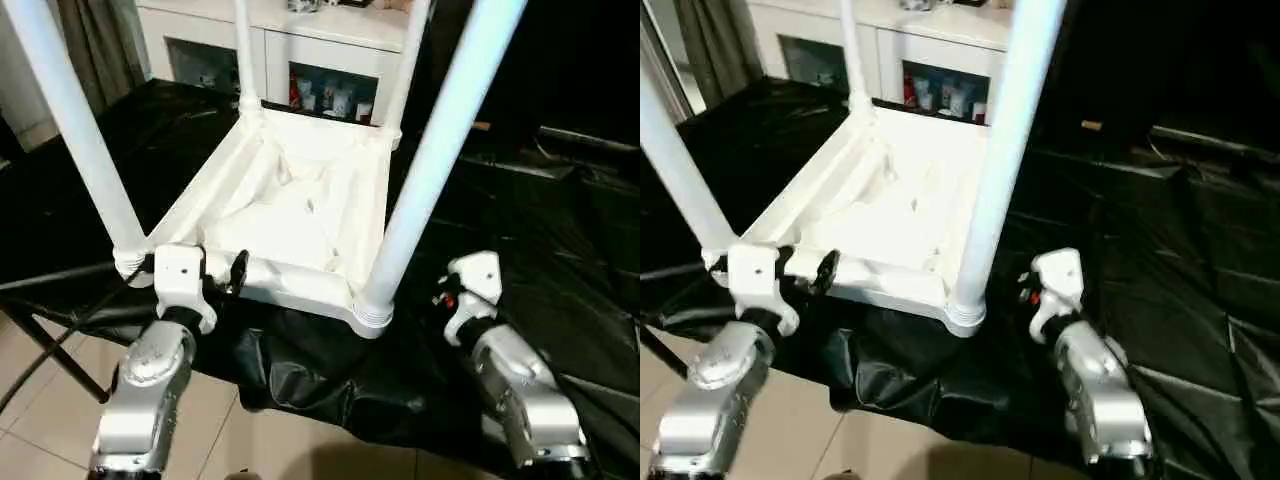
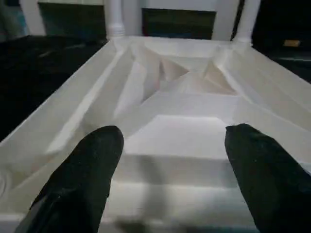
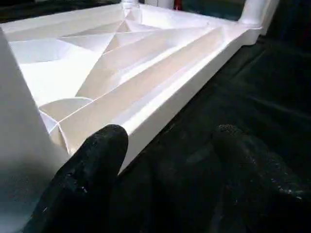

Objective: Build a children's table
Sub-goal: Rotate table base

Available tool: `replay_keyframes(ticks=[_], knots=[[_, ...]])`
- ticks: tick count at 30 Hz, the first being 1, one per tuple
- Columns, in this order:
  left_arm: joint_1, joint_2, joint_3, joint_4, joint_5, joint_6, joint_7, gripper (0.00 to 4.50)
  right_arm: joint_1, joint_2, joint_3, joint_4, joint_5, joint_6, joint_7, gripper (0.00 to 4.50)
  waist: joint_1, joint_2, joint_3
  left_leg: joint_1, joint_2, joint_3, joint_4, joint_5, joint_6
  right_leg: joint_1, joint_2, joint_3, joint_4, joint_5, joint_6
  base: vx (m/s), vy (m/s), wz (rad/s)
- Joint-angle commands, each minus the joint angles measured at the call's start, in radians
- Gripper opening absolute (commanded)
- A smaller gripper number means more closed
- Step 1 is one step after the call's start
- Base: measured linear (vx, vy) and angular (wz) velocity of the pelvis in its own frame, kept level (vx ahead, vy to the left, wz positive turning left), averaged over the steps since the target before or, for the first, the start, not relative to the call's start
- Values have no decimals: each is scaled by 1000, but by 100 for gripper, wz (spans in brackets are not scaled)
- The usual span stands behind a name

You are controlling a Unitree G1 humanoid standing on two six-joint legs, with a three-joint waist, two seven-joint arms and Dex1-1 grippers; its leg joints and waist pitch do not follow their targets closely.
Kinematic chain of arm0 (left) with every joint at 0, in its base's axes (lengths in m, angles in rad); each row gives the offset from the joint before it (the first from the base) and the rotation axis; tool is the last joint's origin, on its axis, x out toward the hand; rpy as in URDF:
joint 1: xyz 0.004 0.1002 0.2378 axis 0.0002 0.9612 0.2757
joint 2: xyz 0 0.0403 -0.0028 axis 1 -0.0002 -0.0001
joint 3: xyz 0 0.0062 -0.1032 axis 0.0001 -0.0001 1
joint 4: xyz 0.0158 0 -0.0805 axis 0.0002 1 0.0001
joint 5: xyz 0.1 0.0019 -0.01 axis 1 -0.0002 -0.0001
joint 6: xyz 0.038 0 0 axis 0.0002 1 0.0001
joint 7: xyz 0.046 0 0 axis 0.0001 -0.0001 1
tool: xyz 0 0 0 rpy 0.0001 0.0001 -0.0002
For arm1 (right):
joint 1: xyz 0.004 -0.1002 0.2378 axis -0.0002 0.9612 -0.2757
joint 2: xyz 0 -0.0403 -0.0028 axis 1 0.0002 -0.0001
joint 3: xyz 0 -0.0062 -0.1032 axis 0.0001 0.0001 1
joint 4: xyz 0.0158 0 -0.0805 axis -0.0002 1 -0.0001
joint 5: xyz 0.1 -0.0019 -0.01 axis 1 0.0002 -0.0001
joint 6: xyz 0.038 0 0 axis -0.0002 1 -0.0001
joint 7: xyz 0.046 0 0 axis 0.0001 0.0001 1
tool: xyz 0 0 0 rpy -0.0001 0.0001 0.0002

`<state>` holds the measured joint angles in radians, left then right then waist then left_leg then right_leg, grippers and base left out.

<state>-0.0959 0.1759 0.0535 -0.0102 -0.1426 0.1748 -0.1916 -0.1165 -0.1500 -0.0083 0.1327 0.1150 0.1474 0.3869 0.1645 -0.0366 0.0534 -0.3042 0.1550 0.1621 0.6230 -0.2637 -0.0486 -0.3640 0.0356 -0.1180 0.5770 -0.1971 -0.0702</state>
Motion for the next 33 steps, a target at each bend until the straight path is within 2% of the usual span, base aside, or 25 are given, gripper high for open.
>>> replay_keyframes(ticks=[1,3,5,6,7,8,9,10,12,13,15,17,18,20,22,23,25,26,27,28,29,30,31,32,33], knots=[[-15,-3,-2,11,-19,2,-11,384,-9,4,-3,-14,-2,12,-16,329,-2,12,-53,-3,96,-42,-80,-59,82,39,-195,102,-94,-327,54,0,0,0],[-15,-5,-1,10,-24,3,-16,384,-11,7,-1,-16,2,24,-18,329,-3,9,-53,-12,81,-32,-78,-35,87,46,-195,98,-91,-320,59,0,0,0],[-9,-7,-7,6,-23,3,-28,384,-14,9,4,-20,7,41,-27,329,-3,11,-61,-17,95,-41,-77,20,104,45,-194,94,-79,-246,64,0,0,0],[-5,-9,-11,2,-25,6,-32,384,-16,8,5,-18,8,41,-28,329,-1,18,-71,36,121,-21,-72,6,58,17,-165,107,-72,-229,73,53,33,-4],[-1,-11,-12,-1,-22,6,-31,384,-16,9,3,-16,9,35,-30,329,-6,15,-59,39,128,-19,-83,-33,46,13,-161,105,-74,-251,67,53,33,-4],[1,-13,-12,-1,-21,6,-28,384,-18,6,5,-12,2,24,-29,329,-9,-2,-48,22,113,-27,-99,-123,50,40,-190,92,-66,-290,36,51,34,-14],[1,-13,-12,-1,-21,6,-28,384,-18,6,5,-12,2,24,-29,329,-8,5,-50,19,98,-19,-100,-152,60,53,-202,99,-77,-331,18,0,0,0],[8,-17,-7,-6,-24,7,-25,384,-18,4,7,-8,-4,16,-28,329,-3,2,-54,28,74,-5,-95,-170,74,65,-204,105,-89,-417,2,0,0,0],[13,-16,-4,-11,-29,9,-25,384,-20,4,6,-5,-7,10,-30,329,-2,6,-40,19,61,-1,-95,-165,103,85,-196,100,-113,-550,4,26,11,1],[13,-15,-2,-13,-32,11,-26,384,-21,5,5,-7,-4,10,-29,329,-1,10,-36,40,63,1,-98,-176,107,81,-191,97,-126,-606,12,51,21,2],[10,-12,1,-15,-35,14,-30,384,-23,6,2,-17,6,12,-24,329,-3,14,-41,58,90,-12,-117,-172,105,79,-184,89,-109,-508,-4,79,17,4],[4,-9,8,-15,-44,27,-36,384,-25,1,2,-25,11,14,-19,329,-15,15,-62,60,124,-34,-105,5,103,60,-211,97,-36,-109,-89,87,13,3],[3,-9,10,-15,-47,31,-38,384,-25,0,2,-26,11,14,-18,329,-15,0,-71,24,94,-28,-76,147,112,69,-221,118,1,131,-123,0,0,0],[-3,-8,15,-12,-54,27,-44,384,-29,-10,0,-23,7,9,-17,329,-8,-6,-79,-11,66,-26,-42,282,120,63,-207,141,42,479,-135,3,-7,10],[-5,-9,17,-12,-57,24,-48,384,-31,-14,-2,-21,6,8,-16,329,-14,-11,-81,-16,58,-26,-39,199,99,63,-179,146,54,548,-152,13,-25,29],[-7,-11,19,-11,-59,22,-48,384,-27,-16,-2,-25,14,30,-9,329,-22,-2,-71,-14,62,-28,-56,53,88,67,-172,141,37,389,-181,-11,-26,22],[-8,-13,18,-10,-60,22,-44,384,-23,-19,0,-34,15,47,-8,329,-31,4,-53,-2,61,-23,-72,-109,77,85,-172,135,-7,43,-219,0,0,0],[-8,-13,18,-10,-60,22,-44,384,-23,-19,0,-34,15,47,-8,329,-27,27,-33,138,103,13,-92,-297,-14,0,-102,141,-41,-296,-179,0,0,0],[-9,-20,21,-2,-67,7,-46,384,-20,-18,0,-40,18,49,-8,329,-53,25,0,155,140,1,-123,-385,-11,-37,-97,115,-32,-401,-153,12,-34,-29],[-9,-20,19,10,-58,2,-40,384,-18,-22,4,-45,5,32,-14,329,-50,2,-14,132,191,-46,-154,-430,17,-7,-168,94,22,-316,-132,12,-34,-29],[-9,-20,19,10,-58,2,-40,384,-18,-22,4,-45,5,32,-14,329,-51,9,-8,90,148,-18,-138,-400,32,12,-196,126,-21,-289,-148,7,-58,-21],[-10,-20,16,17,-45,-2,-30,384,-16,-23,-2,-55,3,36,-21,329,-23,-26,-34,19,35,7,-57,-167,47,105,-229,201,-43,-261,-145,21,-55,1],[-10,-20,15,17,-42,-1,-28,384,-16,-23,-4,-58,4,38,-22,329,-2,-25,-50,-26,22,-27,-27,41,74,139,-248,230,-33,-149,-82,21,-55,1],[-7,-20,13,10,-41,1,-29,384,-15,-22,-7,-60,10,39,-19,329,-11,-14,-50,-51,21,-45,-50,198,74,115,-196,177,0,91,-9,0,0,0],[-4,-21,12,3,-43,4,-32,384,-14,-23,-8,-59,15,39,-15,329,-17,-11,-60,-49,26,-49,-53,251,74,98,-167,154,11,196,26,0,0,0]])
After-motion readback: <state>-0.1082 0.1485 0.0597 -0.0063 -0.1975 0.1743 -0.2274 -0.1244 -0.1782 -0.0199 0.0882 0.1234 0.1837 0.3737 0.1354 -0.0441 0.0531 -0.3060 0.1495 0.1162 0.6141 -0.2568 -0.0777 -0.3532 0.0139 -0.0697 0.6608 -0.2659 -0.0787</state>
